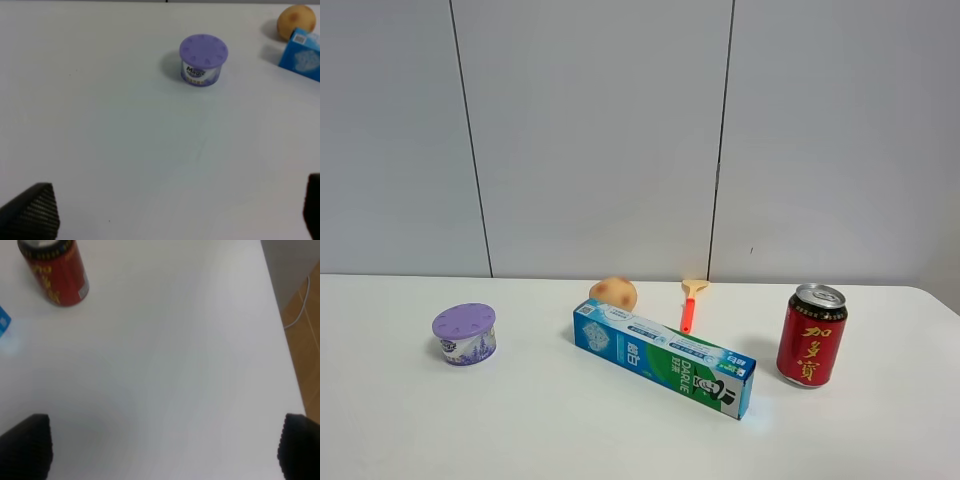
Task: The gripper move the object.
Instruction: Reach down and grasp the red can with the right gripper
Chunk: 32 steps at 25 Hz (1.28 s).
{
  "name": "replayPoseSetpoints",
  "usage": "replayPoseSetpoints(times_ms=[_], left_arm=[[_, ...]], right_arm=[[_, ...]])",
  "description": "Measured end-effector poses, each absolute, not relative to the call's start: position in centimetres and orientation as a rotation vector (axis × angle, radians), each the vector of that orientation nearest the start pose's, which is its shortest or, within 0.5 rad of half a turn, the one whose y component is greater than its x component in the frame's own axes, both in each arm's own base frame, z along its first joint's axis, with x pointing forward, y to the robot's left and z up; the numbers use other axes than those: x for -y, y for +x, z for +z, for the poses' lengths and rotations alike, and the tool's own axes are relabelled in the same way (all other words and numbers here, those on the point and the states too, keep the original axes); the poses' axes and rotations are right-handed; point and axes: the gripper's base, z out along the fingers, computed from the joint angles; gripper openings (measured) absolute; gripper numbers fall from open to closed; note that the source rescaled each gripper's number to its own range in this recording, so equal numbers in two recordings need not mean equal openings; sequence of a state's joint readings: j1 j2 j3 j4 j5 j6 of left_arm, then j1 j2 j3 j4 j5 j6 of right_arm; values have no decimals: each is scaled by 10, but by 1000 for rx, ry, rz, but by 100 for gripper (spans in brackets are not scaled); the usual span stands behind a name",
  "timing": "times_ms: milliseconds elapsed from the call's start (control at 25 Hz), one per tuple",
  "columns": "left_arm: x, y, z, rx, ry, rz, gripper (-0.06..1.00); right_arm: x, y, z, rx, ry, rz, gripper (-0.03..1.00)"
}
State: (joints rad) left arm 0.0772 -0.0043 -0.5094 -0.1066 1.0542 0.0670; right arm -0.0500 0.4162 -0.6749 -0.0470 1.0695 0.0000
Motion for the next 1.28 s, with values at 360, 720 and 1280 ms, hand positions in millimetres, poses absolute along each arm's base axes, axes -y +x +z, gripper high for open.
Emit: replayPoseSetpoints(times_ms=[360,720,1280], left_arm=[[9,-6,281,-2020,-5,-36,100],[9,-6,281,-2020,-5,-36,100],[9,-6,281,-2020,-5,-36,100]], right_arm=[[9,156,397,-2379,36,-50,72],[9,289,381,-2654,-24,8,72],[-98,379,290,-2865,-419,83,72]])
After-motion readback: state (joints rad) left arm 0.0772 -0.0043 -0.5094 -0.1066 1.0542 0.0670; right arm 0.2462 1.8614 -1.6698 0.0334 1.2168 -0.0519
